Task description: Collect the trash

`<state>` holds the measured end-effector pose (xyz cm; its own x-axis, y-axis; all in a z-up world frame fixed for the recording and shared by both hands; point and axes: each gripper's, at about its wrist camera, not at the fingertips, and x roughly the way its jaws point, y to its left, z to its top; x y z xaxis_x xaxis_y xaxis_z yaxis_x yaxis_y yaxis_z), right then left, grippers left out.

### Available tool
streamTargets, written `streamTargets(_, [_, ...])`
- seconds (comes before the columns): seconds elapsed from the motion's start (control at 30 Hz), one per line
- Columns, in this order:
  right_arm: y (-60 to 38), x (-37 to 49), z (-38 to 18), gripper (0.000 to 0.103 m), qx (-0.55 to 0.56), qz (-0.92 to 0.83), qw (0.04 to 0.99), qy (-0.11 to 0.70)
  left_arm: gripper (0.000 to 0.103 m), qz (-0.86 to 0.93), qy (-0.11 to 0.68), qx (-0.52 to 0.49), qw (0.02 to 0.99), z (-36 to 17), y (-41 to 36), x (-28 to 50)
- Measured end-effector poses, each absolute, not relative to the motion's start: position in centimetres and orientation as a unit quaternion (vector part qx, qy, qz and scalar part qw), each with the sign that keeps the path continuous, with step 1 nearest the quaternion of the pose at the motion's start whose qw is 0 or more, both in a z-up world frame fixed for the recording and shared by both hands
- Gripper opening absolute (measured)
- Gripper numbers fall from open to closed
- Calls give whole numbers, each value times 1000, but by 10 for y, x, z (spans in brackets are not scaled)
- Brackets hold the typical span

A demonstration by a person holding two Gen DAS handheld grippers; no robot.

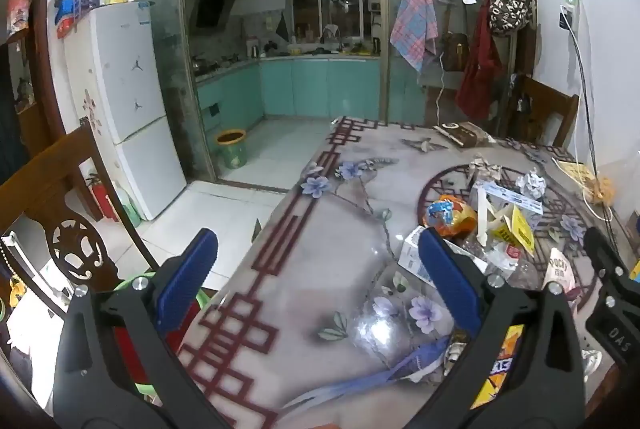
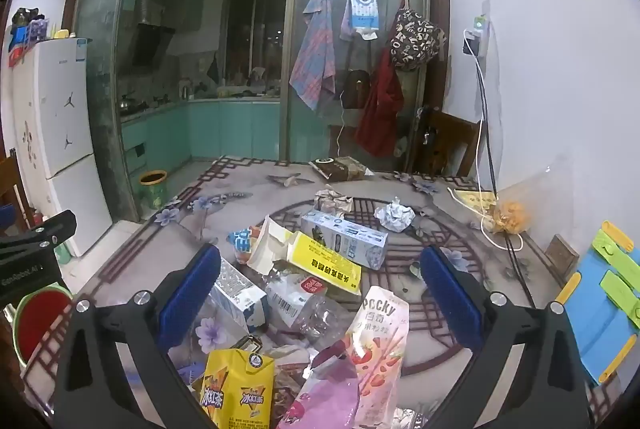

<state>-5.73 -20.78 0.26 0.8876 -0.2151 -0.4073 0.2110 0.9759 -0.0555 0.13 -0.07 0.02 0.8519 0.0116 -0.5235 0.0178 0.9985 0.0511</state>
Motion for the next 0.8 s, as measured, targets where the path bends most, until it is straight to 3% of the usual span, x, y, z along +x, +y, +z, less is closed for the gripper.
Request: streamTargets(0.8, [-213,-56,-1,96,4,-116,968,224,99,-1,266,23,964,-9,-4,-2])
